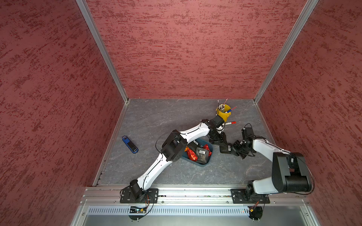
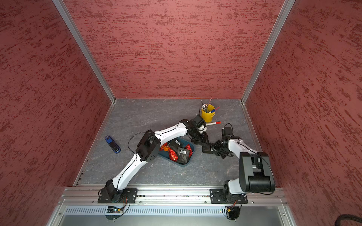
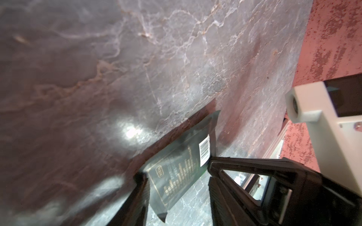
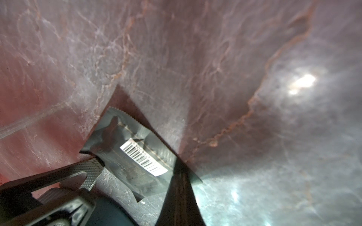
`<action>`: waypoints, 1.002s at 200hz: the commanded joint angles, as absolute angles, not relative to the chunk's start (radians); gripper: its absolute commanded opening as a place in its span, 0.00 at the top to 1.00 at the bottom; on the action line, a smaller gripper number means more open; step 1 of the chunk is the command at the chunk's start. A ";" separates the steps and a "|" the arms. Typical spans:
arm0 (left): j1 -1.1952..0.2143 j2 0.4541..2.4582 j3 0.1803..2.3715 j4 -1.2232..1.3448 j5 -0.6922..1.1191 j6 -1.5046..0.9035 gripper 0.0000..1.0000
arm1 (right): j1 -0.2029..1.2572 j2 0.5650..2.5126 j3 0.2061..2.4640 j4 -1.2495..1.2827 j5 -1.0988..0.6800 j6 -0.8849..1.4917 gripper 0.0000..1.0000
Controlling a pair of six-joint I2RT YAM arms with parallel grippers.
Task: Put the tea bags into the storage box
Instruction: Move the tea bag to the center of the board, then pick up the tea bag from the center of the board.
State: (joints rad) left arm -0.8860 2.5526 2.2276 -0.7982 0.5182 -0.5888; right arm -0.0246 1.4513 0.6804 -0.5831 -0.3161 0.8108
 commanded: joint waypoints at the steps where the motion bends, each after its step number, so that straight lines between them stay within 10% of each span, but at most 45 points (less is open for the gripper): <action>1: -0.877 2.547 2.247 -0.838 0.469 -0.552 0.47 | -0.030 1.490 0.657 -0.604 -0.284 0.801 1.00; 200: -0.896 2.581 2.244 -0.790 0.510 -0.589 0.47 | -0.029 1.493 0.651 -0.593 -0.319 0.792 1.00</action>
State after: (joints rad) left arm -0.8825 2.5526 2.2333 -0.8074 0.4961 -0.5755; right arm -0.0265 1.4567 0.6800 -0.5724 -0.3347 0.8028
